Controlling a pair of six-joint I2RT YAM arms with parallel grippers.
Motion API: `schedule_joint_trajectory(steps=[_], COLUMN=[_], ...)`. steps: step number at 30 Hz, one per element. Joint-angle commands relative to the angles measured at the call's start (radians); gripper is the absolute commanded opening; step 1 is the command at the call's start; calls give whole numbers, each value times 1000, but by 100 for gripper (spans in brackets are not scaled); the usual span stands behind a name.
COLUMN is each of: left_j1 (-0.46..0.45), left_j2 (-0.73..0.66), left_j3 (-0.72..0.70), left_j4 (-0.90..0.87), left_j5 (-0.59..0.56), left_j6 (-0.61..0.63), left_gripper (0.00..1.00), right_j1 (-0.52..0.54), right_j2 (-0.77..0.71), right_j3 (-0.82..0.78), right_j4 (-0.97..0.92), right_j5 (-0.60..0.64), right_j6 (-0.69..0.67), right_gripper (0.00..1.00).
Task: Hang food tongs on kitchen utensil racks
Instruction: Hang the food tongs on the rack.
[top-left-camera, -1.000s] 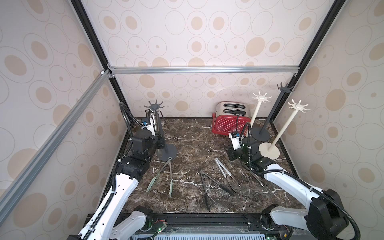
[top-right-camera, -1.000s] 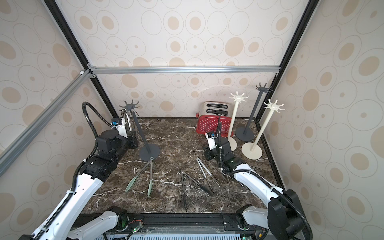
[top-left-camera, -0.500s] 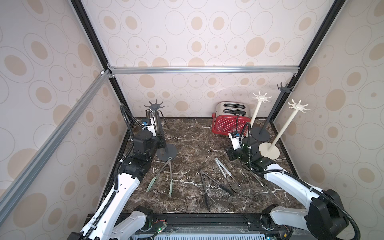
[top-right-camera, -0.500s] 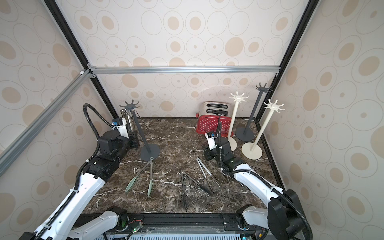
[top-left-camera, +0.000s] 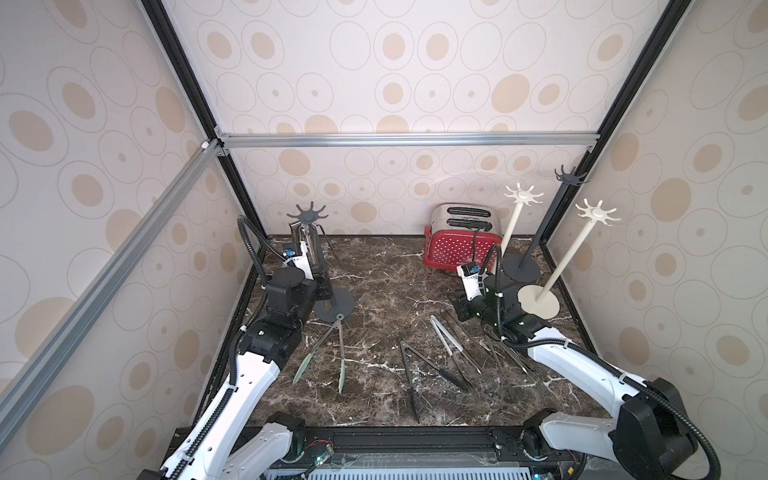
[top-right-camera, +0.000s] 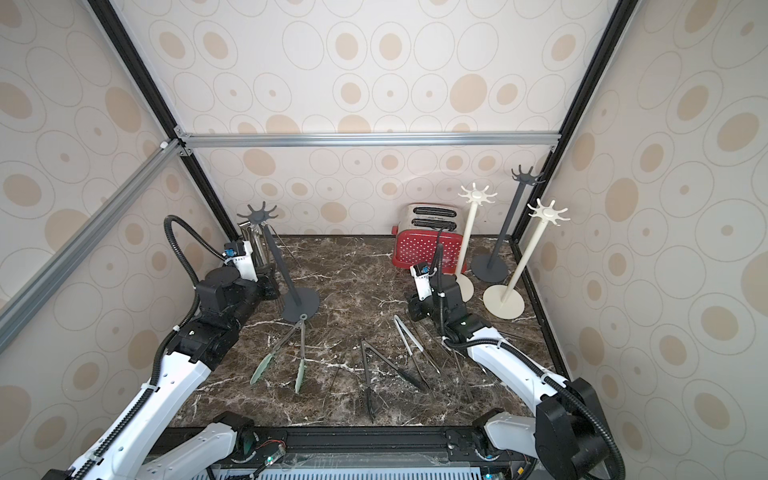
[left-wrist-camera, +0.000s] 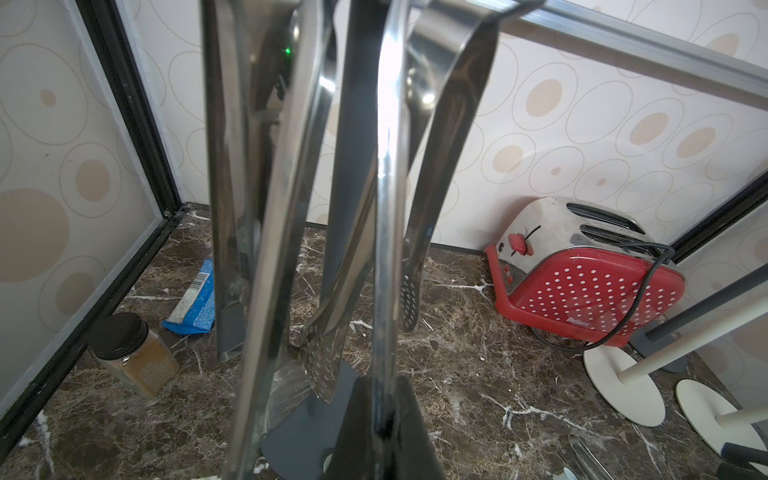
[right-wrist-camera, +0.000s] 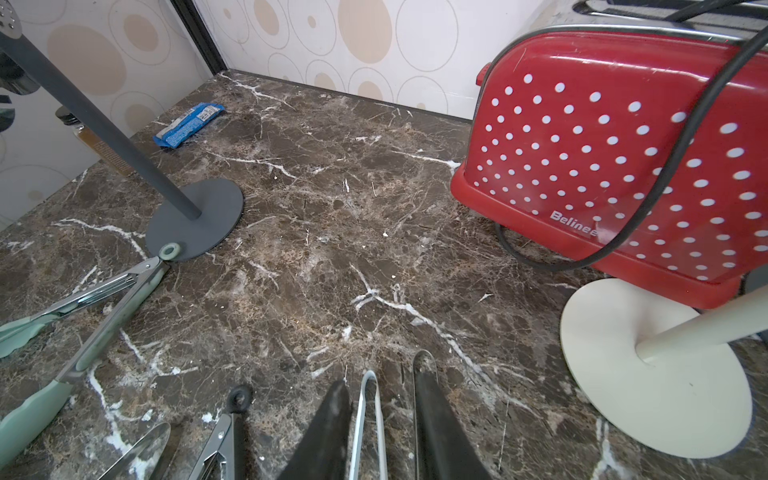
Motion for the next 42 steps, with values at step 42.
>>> schedule_joint_trajectory(steps=[42], left_j1=[6], left_j2=[64], left_j3=[-64], left_j4=[-128], left_j5=[34], left_j6=[-34], left_gripper=[4], right_j1=[-14], right_j2=[-9], right_j3=[-2], right_j4=[13], right_j5=[0], right_j6=[0], right_gripper=[31])
